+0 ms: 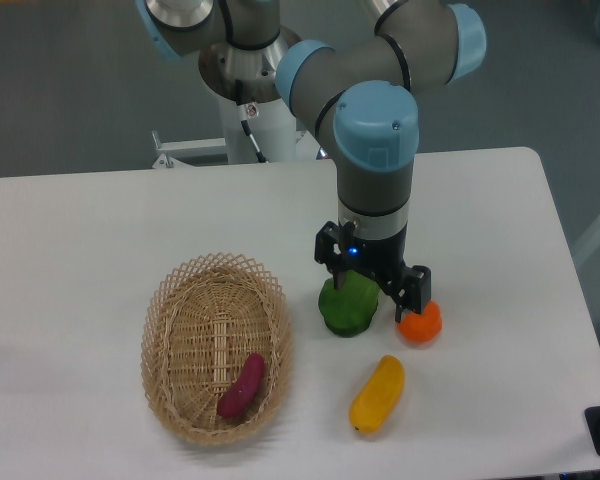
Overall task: Pick up the sweet potato from the basket
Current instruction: 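Lift the gripper away from the green bok choy and orange, then move the gripper over the basket and lower it to the purple sweet potato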
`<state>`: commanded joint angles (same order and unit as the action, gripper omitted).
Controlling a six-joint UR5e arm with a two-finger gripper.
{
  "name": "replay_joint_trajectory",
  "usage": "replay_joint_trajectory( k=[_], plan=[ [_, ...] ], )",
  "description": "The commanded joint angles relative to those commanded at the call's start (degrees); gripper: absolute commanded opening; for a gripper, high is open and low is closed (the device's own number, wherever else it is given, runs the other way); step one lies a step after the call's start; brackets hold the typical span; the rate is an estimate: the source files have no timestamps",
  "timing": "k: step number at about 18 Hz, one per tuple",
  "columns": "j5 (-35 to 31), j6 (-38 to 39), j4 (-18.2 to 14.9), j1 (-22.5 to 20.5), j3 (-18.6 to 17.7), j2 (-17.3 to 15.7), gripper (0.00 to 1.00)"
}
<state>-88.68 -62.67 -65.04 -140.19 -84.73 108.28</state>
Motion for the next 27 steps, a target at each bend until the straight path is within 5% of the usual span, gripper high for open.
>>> replay_joint_trajectory(
  k=[13,17,23,27],
  plan=[
    [0.79,7.02,0.35,1.14,-3.42,-1.40,1.00],
    [0.53,14.31,0.53,5.18,-4.92,-0.79,1.00],
    [0.09,26.27,11.59,12.56,-8.52,4.73,1.00],
    [-0.18,26.72,14.06,15.37,-8.35,8.16,1.00]
  ],
)
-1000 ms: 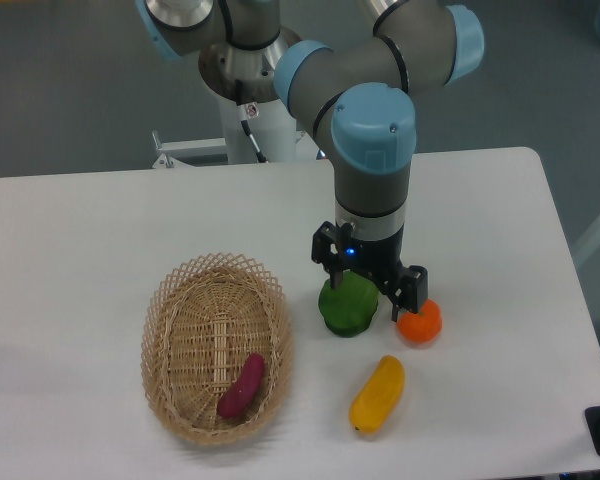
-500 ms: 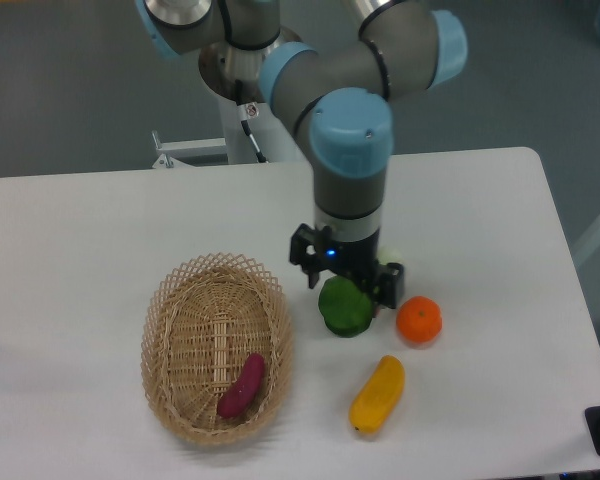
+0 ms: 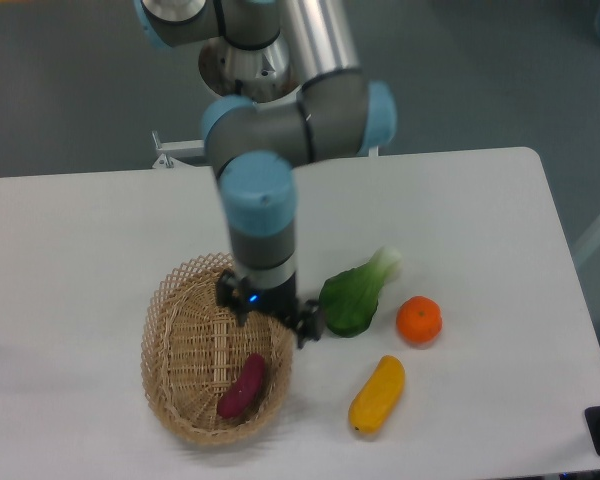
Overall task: Pick up the sweet potato from the basket
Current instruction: 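Move the gripper over the basket and lower it to the purple sweet potato, then close the gripper around the purple sweet potato in the basket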
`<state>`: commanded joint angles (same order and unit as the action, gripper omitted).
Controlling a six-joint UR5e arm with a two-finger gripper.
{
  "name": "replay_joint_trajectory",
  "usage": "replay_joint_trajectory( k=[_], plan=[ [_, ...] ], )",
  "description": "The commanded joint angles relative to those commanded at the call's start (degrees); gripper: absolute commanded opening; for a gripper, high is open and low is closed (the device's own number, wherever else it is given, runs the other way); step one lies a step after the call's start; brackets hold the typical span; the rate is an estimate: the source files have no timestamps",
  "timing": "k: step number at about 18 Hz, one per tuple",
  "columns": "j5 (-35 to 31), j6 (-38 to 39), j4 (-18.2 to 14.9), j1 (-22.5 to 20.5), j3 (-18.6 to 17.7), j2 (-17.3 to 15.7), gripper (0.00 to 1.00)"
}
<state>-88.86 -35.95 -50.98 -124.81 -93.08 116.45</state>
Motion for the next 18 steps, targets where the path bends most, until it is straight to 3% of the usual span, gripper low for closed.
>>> replay_joint_trajectory(
  k=[6,18],
  plan=[
    [-0.35,-0.35,2.99,2.29,1.58,4.75,1.00],
    [-2.20,-3.61,3.08,2.38,2.81,7.39,1.00]
  ],
)
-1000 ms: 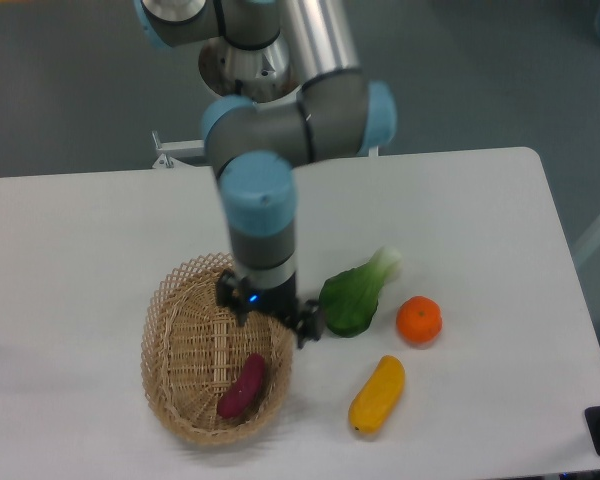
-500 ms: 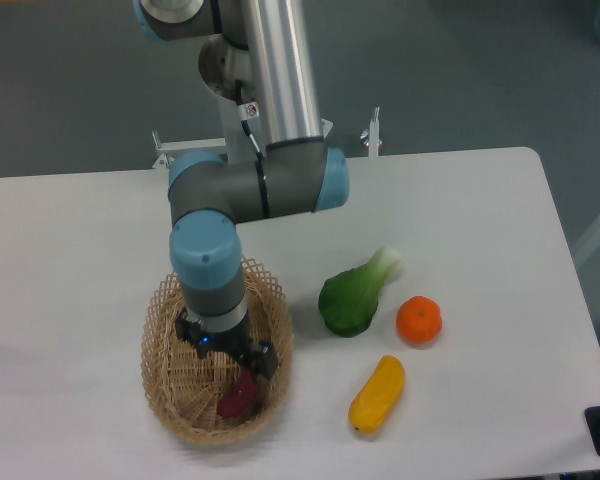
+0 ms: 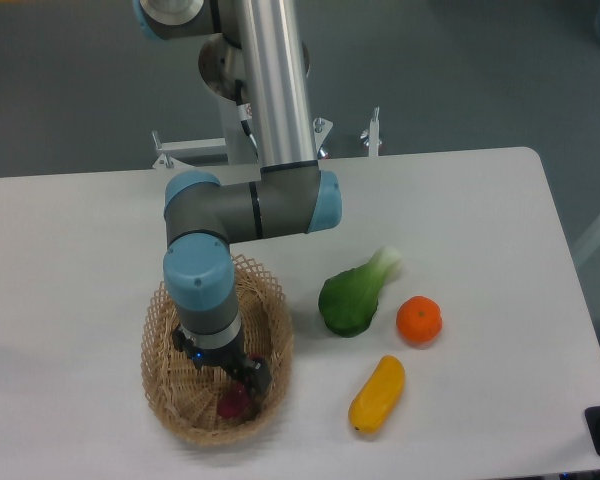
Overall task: Pick up the sweet potato from the basket
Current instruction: 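Close the gripper around the purple sweet potato in the basket, then lift the sweet potato out of the basket and carry it beside the orange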
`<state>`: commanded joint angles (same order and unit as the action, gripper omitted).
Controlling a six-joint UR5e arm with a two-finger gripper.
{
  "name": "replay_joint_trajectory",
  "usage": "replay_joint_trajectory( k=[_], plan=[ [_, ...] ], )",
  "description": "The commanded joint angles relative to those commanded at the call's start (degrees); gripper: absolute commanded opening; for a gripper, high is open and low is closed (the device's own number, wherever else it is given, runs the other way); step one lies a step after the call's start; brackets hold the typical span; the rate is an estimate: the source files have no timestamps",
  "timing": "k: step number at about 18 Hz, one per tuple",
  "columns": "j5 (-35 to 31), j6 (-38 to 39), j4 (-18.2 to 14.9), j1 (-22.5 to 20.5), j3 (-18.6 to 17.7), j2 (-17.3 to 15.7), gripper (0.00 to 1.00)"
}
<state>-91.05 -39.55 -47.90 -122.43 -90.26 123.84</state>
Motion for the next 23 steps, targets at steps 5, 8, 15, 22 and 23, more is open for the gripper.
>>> replay_joint_trajectory(
  k=[5,8,15,22,23],
  plan=[
    [-0.09,-0.18,0.00,0.00,0.44,0.53,1.00],
    [-0.61,-0.18,0.09,0.00,0.62,1.14,0.83],
    [-1.06,-1.05,-0.18,0.00,1.14,0.71,0.13],
    [-0.62,-4.38,-0.61,-0.70,1.85,-1.31,0.13],
    [-0.70,-6.31,-0.88,-0.96,1.85,-2.10,0.13]
  ],
)
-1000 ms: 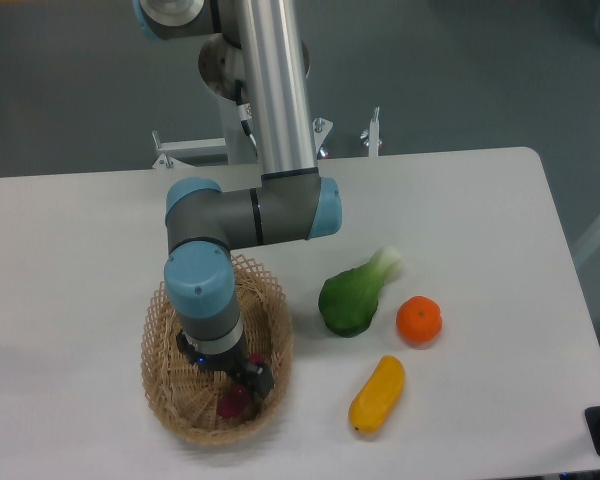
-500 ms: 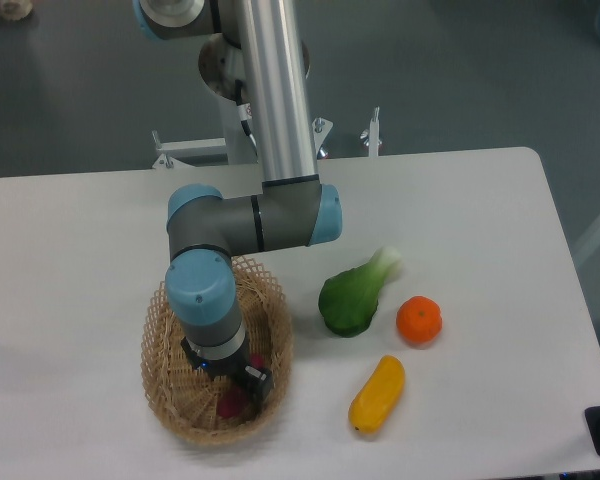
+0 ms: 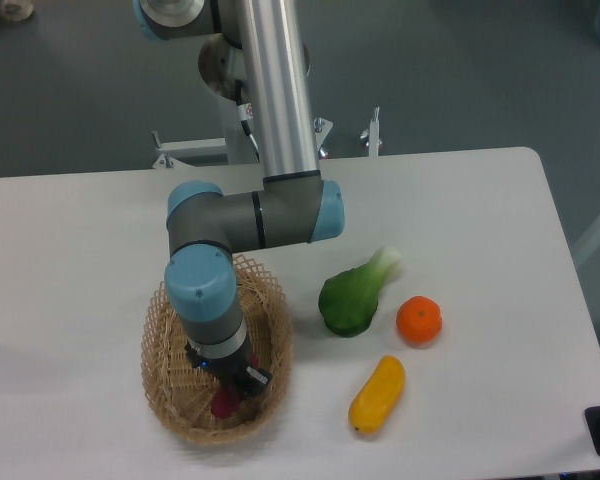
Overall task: Pick up the sweet potato from the basket
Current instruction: 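Lift the sweet potato out of the basket and carry it beside the orange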
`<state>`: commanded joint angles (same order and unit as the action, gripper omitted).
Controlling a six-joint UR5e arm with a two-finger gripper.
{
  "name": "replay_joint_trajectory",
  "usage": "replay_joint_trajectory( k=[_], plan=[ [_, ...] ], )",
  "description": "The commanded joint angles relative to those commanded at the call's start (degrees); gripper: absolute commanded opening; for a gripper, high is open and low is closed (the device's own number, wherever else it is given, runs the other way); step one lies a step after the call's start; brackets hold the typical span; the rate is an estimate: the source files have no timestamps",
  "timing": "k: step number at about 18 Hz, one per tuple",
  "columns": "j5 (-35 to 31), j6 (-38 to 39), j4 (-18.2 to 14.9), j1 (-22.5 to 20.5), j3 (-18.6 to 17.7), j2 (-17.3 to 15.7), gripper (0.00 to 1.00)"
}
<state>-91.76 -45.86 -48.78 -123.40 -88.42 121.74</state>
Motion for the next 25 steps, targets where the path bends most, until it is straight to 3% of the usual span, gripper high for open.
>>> replay_joint_trajectory(
  k=[3,6,8,15,25],
  plan=[
    [0.26,-4.84,-2.19,-3.16,-0.35,-4.30,0.13],
    [2.01,-11.95,-8.60,-8.07,0.00,-8.61,0.13],
    [3.24,-16.26,-10.19,-11.76,0.09,-10.63,0.14],
    [3.96,-27.44,-10.99,-20.12,0.35,-11.43,0.13],
    [3.78,-29.11,-10.46,-22.85,0.09,-11.43,0.13]
  ],
)
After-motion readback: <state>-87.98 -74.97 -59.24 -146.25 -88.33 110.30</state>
